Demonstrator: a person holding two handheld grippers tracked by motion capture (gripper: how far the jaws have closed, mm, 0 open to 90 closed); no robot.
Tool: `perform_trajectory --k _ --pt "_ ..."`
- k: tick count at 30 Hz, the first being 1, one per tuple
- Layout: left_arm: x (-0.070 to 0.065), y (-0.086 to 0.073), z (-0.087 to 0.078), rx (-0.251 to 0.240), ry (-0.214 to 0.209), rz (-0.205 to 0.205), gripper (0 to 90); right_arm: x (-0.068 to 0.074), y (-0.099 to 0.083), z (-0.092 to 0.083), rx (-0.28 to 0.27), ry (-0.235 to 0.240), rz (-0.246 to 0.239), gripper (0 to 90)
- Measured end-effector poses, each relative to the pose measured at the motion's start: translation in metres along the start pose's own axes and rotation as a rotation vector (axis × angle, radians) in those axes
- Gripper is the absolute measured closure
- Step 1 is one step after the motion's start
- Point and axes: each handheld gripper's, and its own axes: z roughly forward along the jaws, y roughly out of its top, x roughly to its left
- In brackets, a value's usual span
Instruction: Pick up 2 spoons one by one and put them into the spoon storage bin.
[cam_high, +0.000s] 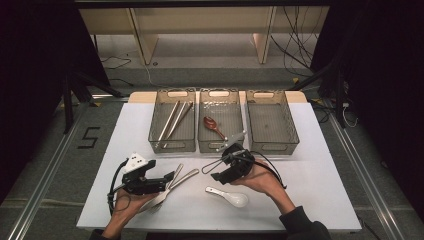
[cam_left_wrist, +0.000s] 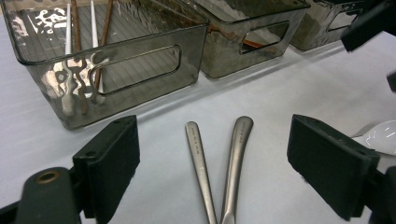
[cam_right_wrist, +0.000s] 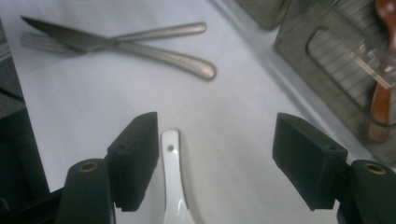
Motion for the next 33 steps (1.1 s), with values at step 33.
perform_trajectory --k 33 --pt "0.0 0.0 0.0 -0.001 0.001 0.004 16.6 0.024 -0.029 0.046 0.183 0.001 -0.091 58.0"
